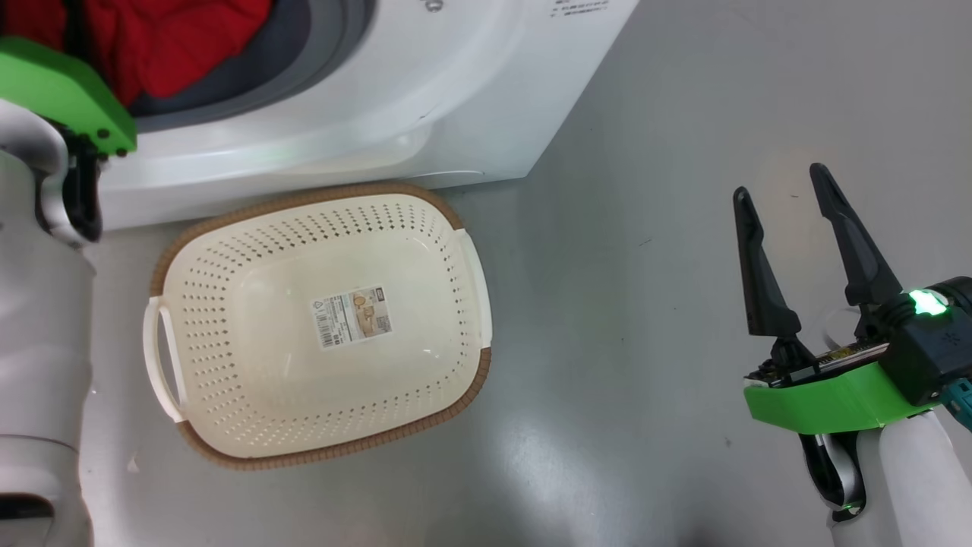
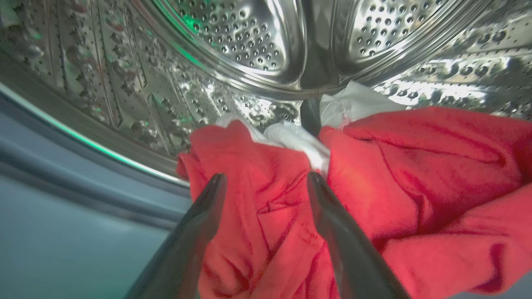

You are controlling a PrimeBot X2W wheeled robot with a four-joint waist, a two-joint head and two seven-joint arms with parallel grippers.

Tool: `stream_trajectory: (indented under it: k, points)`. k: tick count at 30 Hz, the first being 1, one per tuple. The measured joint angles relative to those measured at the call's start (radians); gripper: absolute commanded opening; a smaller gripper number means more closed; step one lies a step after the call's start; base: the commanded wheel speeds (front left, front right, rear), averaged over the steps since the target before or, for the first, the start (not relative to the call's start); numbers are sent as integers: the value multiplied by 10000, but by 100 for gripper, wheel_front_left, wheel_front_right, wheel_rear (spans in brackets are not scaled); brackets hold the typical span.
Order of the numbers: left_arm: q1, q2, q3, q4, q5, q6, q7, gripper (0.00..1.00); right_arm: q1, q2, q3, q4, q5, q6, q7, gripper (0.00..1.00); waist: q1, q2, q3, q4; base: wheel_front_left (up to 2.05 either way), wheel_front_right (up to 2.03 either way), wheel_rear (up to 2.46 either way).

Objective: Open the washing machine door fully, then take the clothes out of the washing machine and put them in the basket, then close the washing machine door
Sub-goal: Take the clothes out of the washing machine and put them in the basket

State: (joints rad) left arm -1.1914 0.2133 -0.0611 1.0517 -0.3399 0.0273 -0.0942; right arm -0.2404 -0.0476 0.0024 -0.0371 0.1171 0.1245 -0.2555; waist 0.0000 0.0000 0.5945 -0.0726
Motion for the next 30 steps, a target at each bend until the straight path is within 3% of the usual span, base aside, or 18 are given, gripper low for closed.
stream_trajectory:
  k: [17,18,20,26,30]
  points:
    - [-767,483,-395,1739,111,13,1287,100,2,2,403,-92,518,0,-2,100,-1,0,171,-436,0,0,0]
    - [-785,495,-422,1783,123,13,1292,90,2,2,412,-94,545,0,-2,100,0,0,176,-460,0,0,0]
    - [-789,502,-449,1814,140,13,1292,0,2,2,420,-100,594,0,-2,100,0,0,181,-482,0,0,0]
    - [-847,552,-569,1864,138,-13,1101,0,2,2,445,-130,610,0,-2,100,0,0,236,-529,0,0,0]
    - [-842,497,-558,1822,121,-15,299,0,0,0,443,-130,610,0,-2,100,-1,0,248,-476,0,0,0]
